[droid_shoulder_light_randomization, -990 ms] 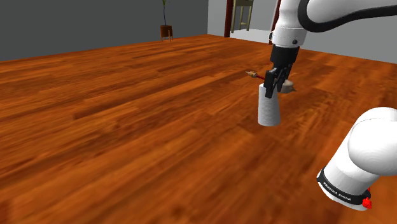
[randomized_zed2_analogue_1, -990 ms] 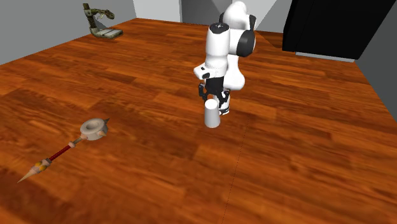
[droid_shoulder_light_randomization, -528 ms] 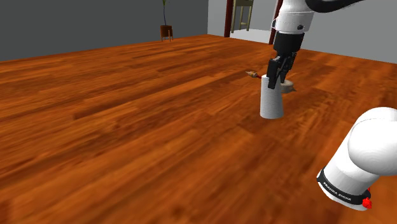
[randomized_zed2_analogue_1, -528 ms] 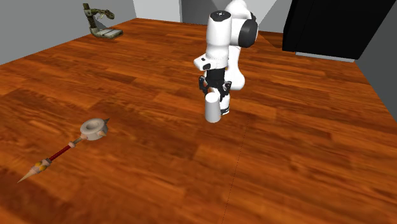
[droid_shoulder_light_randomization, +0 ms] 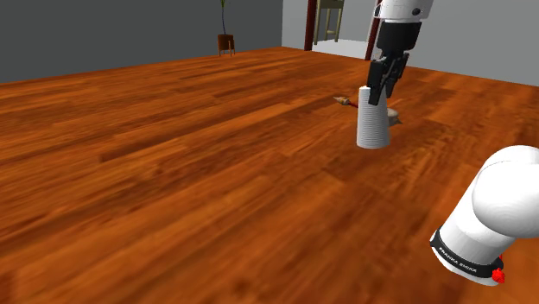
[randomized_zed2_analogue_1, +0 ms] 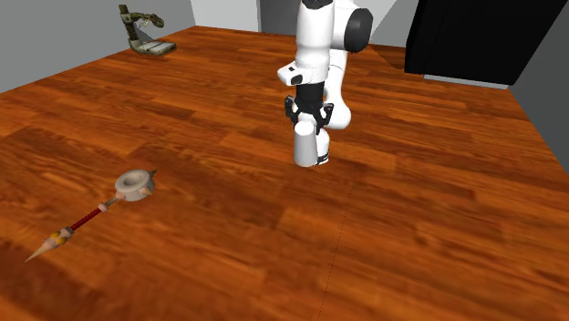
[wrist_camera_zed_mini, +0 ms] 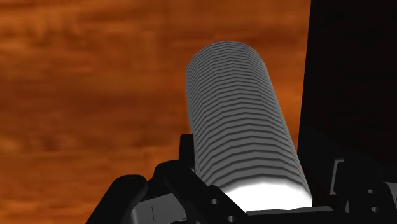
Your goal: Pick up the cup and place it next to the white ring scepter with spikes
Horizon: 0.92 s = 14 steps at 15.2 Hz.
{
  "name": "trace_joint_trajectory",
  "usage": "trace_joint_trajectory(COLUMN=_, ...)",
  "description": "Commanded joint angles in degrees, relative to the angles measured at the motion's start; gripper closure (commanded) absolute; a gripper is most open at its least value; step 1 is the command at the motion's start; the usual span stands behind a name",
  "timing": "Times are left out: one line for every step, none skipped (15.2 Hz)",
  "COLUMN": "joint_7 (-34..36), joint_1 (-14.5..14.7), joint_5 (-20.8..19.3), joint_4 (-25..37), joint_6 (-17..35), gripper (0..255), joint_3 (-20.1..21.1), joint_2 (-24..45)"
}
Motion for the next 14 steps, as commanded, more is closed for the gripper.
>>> trace_joint_trajectory(joint_7=-1.0, joint_1=-0.4, joint_5=-0.7, joint_4=1.2, joint_6=0.5, gripper=255, joint_3=-0.9, joint_2=1.8)
trace_joint_trajectory(joint_7=-2.0, joint_1=-0.8, joint_5=-1.4, joint_4=1.6, joint_6=1.5, gripper=255, joint_3=-1.8, joint_2=3.2)
trace_joint_trajectory(joint_7=-3.0, joint_1=-1.1, joint_5=-2.0, joint_4=2.2, joint_6=2.5, gripper=255, joint_3=-2.7, joint_2=4.7)
trace_joint_trajectory(joint_7=-3.9, joint_1=-1.4, joint_5=-2.6, joint_4=2.7, joint_6=3.4, gripper=255, joint_3=-3.5, joint_2=6.2)
trace_joint_trajectory(joint_7=-4.9, joint_1=-1.7, joint_5=-3.1, joint_4=3.4, joint_6=4.4, gripper=255, joint_3=-4.4, joint_2=7.7)
trace_joint_trajectory(joint_7=-5.8, joint_1=-2.1, joint_5=-3.6, joint_4=4.1, joint_6=5.3, gripper=255, joint_3=-5.2, joint_2=9.3)
trace_joint_trajectory(joint_7=-6.8, joint_1=-2.4, joint_5=-4.0, joint_4=4.9, joint_6=6.1, gripper=255, joint_3=-6.0, joint_2=11.0)
trace_joint_trajectory(joint_7=-7.7, joint_1=-2.6, joint_5=-4.4, joint_4=5.7, joint_6=7.0, gripper=255, joint_3=-6.8, joint_2=12.6)
trace_joint_trajectory(joint_7=-8.6, joint_1=-2.9, joint_5=-4.7, joint_4=6.7, joint_6=7.8, gripper=255, joint_3=-7.6, joint_2=14.3)
trace_joint_trajectory(joint_7=-9.6, joint_1=-3.1, joint_5=-5.0, joint_4=7.7, joint_6=8.6, gripper=255, joint_3=-8.4, joint_2=16.1)
trace_joint_trajectory(joint_7=-10.5, joint_1=-3.4, joint_5=-5.3, joint_4=8.7, joint_6=9.3, gripper=255, joint_3=-9.1, joint_2=17.8)
trace_joint_trajectory(joint_7=-11.4, joint_1=-3.6, joint_5=-5.4, joint_4=9.9, joint_6=10.0, gripper=255, joint_3=-9.9, joint_2=19.6)
trace_joint_trajectory(joint_7=-12.3, joint_1=-3.8, joint_5=-5.6, joint_4=11.1, joint_6=10.7, gripper=255, joint_3=-10.6, joint_2=21.5)
trace_joint_trajectory(joint_7=-13.3, joint_1=-4.0, joint_5=-5.7, joint_4=12.4, joint_6=11.3, gripper=255, joint_3=-11.4, joint_2=23.3)
